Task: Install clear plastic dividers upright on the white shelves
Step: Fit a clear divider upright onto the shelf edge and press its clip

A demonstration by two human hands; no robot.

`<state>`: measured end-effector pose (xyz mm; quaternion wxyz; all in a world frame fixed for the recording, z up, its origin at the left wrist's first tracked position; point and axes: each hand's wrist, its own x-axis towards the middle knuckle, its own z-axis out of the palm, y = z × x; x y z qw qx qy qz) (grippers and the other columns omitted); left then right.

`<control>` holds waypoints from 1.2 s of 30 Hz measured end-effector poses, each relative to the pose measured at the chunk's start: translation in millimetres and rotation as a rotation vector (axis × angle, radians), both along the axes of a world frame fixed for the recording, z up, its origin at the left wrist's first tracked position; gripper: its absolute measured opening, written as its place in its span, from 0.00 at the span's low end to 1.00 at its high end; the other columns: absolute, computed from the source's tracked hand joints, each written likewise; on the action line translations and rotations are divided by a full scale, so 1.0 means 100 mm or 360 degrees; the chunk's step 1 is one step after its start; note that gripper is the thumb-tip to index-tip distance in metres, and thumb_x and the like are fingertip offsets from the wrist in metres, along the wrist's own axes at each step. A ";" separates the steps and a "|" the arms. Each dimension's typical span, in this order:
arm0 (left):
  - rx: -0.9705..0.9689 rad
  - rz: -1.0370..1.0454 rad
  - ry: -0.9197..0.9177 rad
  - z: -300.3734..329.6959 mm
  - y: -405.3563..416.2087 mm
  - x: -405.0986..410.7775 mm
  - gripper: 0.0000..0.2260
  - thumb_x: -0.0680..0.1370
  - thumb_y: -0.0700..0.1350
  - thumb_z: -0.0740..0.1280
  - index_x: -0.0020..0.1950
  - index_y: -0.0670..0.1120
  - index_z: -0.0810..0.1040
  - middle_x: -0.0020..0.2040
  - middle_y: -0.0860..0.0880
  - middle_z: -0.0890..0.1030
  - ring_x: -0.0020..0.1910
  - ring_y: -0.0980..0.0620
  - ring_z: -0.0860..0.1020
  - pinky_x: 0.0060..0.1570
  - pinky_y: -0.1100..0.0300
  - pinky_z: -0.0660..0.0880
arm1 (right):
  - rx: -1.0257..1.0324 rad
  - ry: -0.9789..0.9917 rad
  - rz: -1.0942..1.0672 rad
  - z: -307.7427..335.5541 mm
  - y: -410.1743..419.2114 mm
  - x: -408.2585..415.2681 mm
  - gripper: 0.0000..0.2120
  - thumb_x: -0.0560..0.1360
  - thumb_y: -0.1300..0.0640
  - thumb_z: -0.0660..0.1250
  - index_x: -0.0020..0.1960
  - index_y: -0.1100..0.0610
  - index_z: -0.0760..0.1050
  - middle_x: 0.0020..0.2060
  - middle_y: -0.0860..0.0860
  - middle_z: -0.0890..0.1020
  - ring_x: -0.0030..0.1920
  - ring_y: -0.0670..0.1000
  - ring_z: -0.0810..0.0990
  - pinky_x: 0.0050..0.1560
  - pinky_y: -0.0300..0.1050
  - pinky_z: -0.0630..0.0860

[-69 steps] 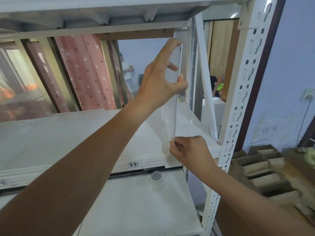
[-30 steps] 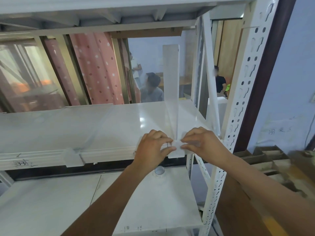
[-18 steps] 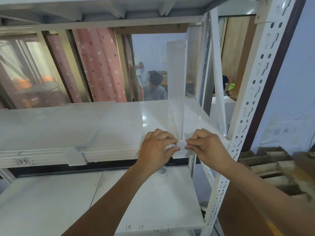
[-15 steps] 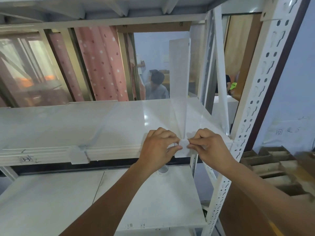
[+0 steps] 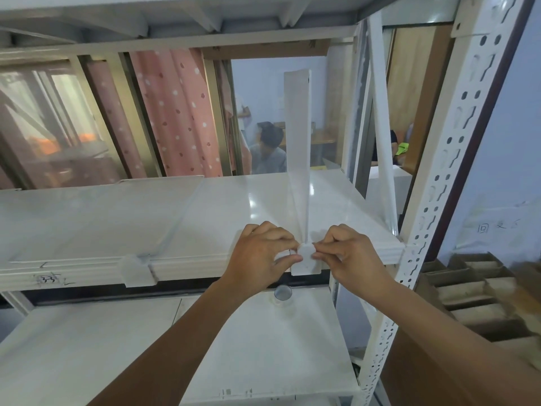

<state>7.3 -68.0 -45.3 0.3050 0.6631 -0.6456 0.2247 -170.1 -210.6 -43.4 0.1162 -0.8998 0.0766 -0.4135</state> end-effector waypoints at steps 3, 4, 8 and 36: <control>0.0034 -0.0004 -0.0010 0.01 0.05 0.05 0.11 0.79 0.60 0.69 0.48 0.55 0.85 0.51 0.61 0.83 0.52 0.57 0.76 0.55 0.56 0.67 | -0.0016 -0.0006 -0.0010 -0.02 0.03 0.05 0.06 0.69 0.68 0.79 0.42 0.58 0.87 0.34 0.49 0.78 0.37 0.45 0.70 0.40 0.31 0.66; 0.0048 -0.0005 -0.0014 0.01 0.07 0.06 0.12 0.79 0.61 0.68 0.49 0.55 0.85 0.51 0.61 0.83 0.53 0.57 0.76 0.56 0.56 0.67 | -0.0012 -0.0011 -0.0005 -0.03 0.03 0.06 0.06 0.69 0.68 0.79 0.42 0.58 0.87 0.34 0.49 0.78 0.37 0.46 0.70 0.39 0.32 0.66; 0.0139 -0.0022 -0.0046 0.06 0.11 0.12 0.11 0.79 0.60 0.67 0.50 0.56 0.85 0.52 0.62 0.83 0.54 0.57 0.76 0.56 0.57 0.65 | -0.0025 -0.0015 -0.0004 -0.04 0.06 0.10 0.06 0.70 0.68 0.78 0.42 0.59 0.86 0.34 0.48 0.77 0.37 0.47 0.71 0.39 0.33 0.67; 0.0197 -0.0053 -0.0108 0.10 0.32 0.33 0.09 0.74 0.52 0.77 0.52 0.54 0.85 0.53 0.60 0.83 0.52 0.54 0.78 0.51 0.57 0.67 | -0.0041 -0.0053 0.0037 -0.07 0.22 0.33 0.04 0.71 0.67 0.77 0.40 0.59 0.85 0.34 0.49 0.76 0.37 0.50 0.73 0.38 0.37 0.68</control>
